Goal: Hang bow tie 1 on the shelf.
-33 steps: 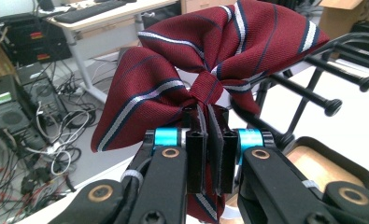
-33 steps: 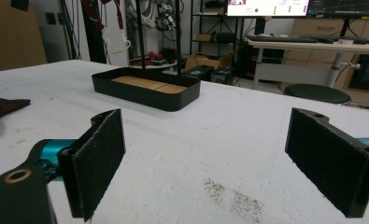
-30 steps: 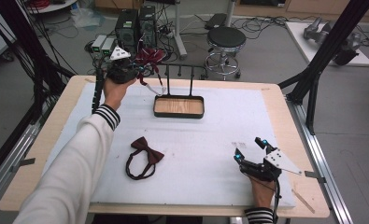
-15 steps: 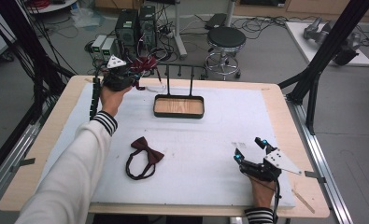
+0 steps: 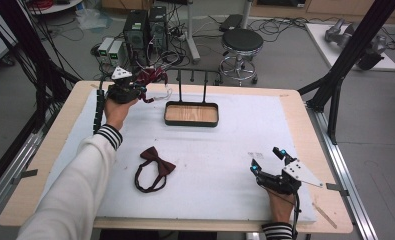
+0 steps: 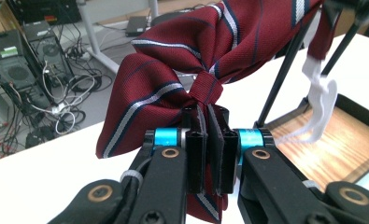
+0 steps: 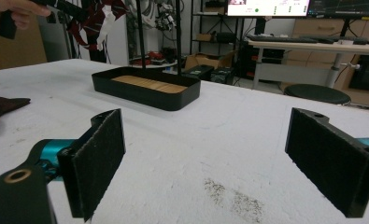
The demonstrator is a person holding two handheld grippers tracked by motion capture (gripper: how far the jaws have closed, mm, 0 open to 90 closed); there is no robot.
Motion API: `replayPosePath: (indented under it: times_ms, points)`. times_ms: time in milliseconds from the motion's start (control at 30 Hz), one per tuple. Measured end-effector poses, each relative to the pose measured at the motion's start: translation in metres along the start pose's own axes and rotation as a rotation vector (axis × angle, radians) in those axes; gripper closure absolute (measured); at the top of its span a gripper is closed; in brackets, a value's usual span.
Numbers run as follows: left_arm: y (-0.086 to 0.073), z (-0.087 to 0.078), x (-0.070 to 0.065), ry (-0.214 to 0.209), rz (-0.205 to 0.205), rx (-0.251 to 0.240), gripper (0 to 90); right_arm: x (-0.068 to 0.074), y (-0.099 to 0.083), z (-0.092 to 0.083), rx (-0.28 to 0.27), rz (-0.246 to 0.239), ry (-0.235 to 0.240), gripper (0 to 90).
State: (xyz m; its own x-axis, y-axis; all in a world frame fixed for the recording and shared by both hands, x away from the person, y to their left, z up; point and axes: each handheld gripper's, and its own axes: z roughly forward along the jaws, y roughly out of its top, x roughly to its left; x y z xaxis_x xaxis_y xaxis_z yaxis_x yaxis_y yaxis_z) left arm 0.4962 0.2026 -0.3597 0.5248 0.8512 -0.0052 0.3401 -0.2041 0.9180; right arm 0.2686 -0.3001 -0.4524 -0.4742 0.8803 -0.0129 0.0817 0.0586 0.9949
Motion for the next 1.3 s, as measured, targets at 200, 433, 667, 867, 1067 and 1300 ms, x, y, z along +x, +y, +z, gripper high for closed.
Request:
replayPosePath:
  times_ms: [200, 433, 667, 867, 1067, 1300]
  points:
    - [-0.001, 0.0, 0.001, -0.012, -0.005, 0.002, 83.6, 0.0, 0.0, 0.0, 0.0, 0.006, -0.001, 11.4]
    - [-0.006, 0.0, 0.006, -0.102, -0.072, -0.04, 13.7, 0.0, 0.0, 0.0, 0.0, 0.002, -0.001, 11.4]
    - [-0.007, -0.022, 0.003, -0.151, -0.051, -0.1, 12.5, 0.0, 0.0, 0.0, 0.0, 0.003, -0.004, 11.4]
    - [-0.013, -0.051, 0.0, -0.176, -0.014, -0.161, 12.5, 0.001, 0.0, 0.0, 0.001, -0.005, -0.004, 11.3]
    - [-0.025, -0.08, -0.003, -0.218, 0.018, -0.214, 12.6, 0.0, 0.0, 0.0, -0.002, -0.011, -0.004, 11.3]
    - [-0.042, -0.114, -0.009, -0.249, 0.022, -0.295, 12.6, 0.001, 0.0, 0.0, 0.0, -0.007, -0.004, 11.4]
